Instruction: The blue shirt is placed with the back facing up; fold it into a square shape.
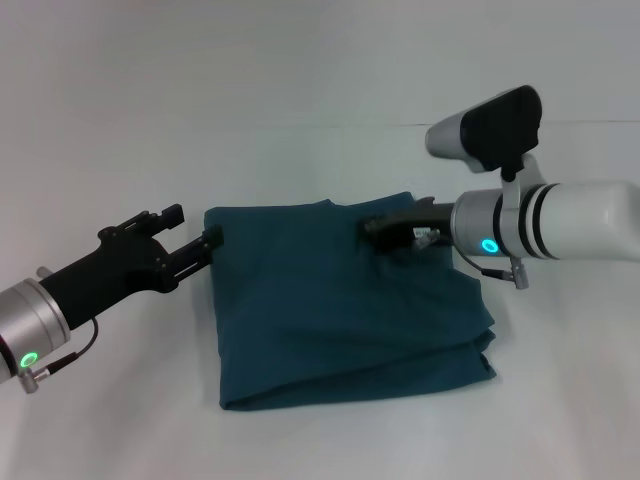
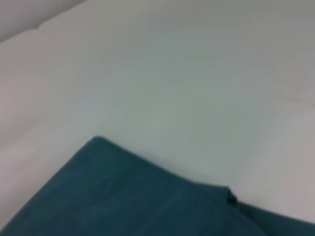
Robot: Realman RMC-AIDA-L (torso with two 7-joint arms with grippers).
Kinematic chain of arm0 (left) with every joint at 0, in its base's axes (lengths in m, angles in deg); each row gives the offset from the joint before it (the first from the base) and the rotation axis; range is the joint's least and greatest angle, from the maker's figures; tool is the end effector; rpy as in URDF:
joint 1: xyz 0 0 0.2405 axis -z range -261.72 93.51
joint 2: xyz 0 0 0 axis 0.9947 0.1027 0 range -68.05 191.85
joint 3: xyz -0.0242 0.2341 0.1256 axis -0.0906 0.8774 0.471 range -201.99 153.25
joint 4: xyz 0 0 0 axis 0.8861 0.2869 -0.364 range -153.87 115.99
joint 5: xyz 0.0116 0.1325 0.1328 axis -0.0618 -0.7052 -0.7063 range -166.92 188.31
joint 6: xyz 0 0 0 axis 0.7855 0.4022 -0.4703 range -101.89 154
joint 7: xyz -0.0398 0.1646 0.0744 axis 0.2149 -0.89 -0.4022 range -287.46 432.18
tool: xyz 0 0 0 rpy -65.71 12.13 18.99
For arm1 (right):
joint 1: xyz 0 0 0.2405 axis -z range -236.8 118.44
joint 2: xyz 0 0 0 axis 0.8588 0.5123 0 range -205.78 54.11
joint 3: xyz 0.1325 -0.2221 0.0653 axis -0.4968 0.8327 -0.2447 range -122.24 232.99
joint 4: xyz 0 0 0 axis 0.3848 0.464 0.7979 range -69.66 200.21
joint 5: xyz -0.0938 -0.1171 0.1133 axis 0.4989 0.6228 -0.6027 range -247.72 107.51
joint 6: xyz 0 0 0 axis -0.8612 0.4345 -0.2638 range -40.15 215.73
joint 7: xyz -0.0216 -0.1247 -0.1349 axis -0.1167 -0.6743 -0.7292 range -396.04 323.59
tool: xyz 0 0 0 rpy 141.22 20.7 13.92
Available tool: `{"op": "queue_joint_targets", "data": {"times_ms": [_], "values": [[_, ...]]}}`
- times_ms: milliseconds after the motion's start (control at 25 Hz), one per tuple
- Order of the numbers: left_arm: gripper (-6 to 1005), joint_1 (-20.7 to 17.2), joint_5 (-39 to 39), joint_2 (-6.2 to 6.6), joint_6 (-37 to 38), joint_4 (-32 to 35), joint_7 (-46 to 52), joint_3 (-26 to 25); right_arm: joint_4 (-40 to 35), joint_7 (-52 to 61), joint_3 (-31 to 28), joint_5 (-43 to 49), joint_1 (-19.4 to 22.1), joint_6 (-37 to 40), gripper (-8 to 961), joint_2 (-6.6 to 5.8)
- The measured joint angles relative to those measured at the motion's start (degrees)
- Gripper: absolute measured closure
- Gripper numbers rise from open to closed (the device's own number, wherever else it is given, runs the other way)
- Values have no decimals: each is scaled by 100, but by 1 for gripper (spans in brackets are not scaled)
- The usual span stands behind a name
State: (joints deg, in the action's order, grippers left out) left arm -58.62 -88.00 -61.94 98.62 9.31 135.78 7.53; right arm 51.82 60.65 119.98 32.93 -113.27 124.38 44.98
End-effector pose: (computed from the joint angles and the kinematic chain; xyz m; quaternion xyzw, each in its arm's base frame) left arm -0.2784 0.3504 -0.0463 -0.8455 -0.2818 -0.3125 0.3288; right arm 0.2031 0.4423 -0.1301 -0.8983 0.3407 0.0906 0.2624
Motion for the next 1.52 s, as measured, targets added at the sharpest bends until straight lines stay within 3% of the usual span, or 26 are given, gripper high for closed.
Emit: {"op": "queue_joint_targets", "data": {"times_ms": [360,520,760,840,960,1160,1520], "values": [[308,0,0,0,-40,3,4,0,-687,816,17,-538,665,294,915,-163],[308,0,0,0,-11,1,5,0,-752,1779,32,-189,778,501,877,-360],[308,0,0,-2,0,-4,12,25,-769,3186,34,706,754,872,818,-532],[308,0,0,-5,-1,-4,12,27,-773,3442,28,906,746,980,799,-548],[308,0,-10,-7,-9,-4,3,25,-783,3644,11,1034,751,1068,618,-560],[308,0,-22,-9,-18,5,4,15,-809,3682,-4,1049,796,1085,506,-583],[308,29,-6,-8,-30,11,4,25,-850,3906,17,1060,811,1150,502,-665]]}}
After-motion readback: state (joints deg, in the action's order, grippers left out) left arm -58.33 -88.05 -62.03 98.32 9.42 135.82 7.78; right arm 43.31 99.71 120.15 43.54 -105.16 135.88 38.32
